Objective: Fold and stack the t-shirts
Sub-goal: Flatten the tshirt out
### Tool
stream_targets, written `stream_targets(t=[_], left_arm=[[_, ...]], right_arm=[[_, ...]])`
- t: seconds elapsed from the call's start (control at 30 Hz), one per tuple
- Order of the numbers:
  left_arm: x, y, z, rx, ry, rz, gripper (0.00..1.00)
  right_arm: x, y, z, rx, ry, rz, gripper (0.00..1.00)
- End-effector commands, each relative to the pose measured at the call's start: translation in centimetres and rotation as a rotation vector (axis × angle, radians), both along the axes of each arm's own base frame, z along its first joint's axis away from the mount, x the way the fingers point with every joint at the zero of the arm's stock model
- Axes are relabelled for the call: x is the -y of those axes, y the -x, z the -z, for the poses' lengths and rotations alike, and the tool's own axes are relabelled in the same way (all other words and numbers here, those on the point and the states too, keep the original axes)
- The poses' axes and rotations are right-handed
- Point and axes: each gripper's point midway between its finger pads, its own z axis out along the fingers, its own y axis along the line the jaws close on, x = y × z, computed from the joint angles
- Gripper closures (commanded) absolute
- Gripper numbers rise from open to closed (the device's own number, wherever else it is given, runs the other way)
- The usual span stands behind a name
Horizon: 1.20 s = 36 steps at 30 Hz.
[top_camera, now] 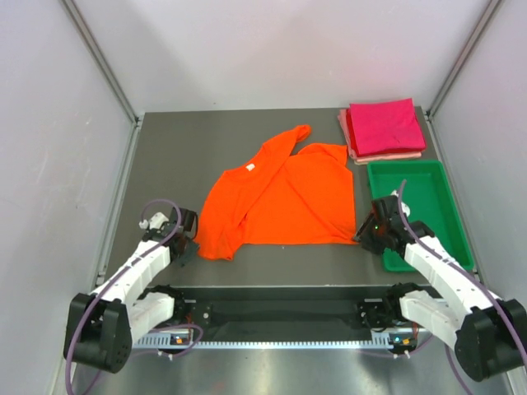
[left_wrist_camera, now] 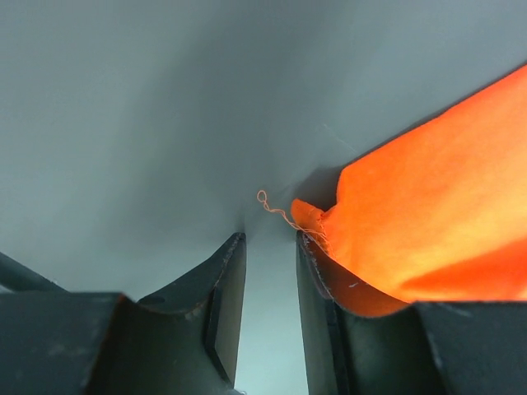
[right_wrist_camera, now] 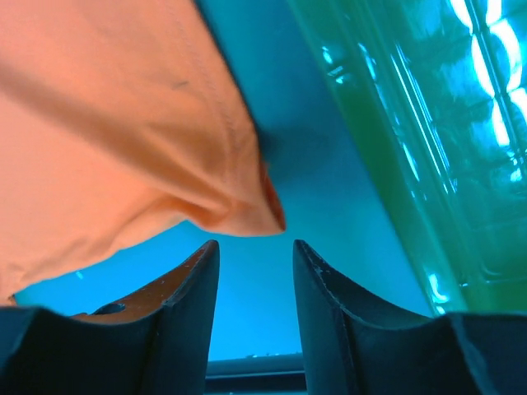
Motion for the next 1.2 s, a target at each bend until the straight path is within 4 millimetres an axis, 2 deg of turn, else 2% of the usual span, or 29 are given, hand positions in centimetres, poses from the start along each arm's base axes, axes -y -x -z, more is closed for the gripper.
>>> stream_targets(t=[0.0, 0.2, 0.4, 0.5, 0.53, 0.63, 0.73, 0.8, 0.97, 1.17], left_arm=[[0.0, -0.8, 0.2, 0.036, -0.005, 0.001, 0.64], [0.4, -1.4, 0.1, 0.038, 0.008, 0.018, 0.63], [0.4, -1.9, -0.1, 0.068, 0.006, 0.033, 0.63], [0.6, -1.7, 0.0, 0.052, 0.014, 0.038, 0.64], [0.8, -1.7, -0.1, 0.046, 0.022, 0.041, 0.65], [1.2, -1.4, -1.4, 0.037, 0.043, 0.055, 0.65], [1.4, -1.9, -3.8, 0.086, 0.055, 0.068, 0.66], [1.3, -2.1, -4.7, 0.124, 0.053, 0.069, 0.65], [1.0, -2.0, -3.2, 0.15, 0.049, 0.059, 0.65], [1.2, -1.4, -1.6, 0.077, 0.054, 0.049, 0.67]], right_arm=[[-0.8, -0.6, 0.7, -0.004, -0.051, 0.067, 0.59], [-0.4, -1.1, 2.2, -0.01, -0.03, 0.122, 0.61], [0.4, -1.6, 2.9, 0.027, 0.004, 0.152, 0.72], [0.3, -2.0, 2.8, 0.033, 0.007, 0.143, 0.86], [0.2, -2.0, 2.8, 0.039, 0.006, 0.139, 1.0], [0.0, -2.3, 2.4, 0.059, -0.004, 0.126, 1.0], [0.0, -2.3, 2.0, 0.076, -0.009, 0.119, 1.0], [0.0, -2.4, 1.8, 0.085, -0.011, 0.115, 1.0], [0.0, -2.2, 1.6, 0.093, -0.02, 0.114, 1.0], [-0.2, -2.3, 1.2, 0.102, -0.023, 0.105, 1.0]])
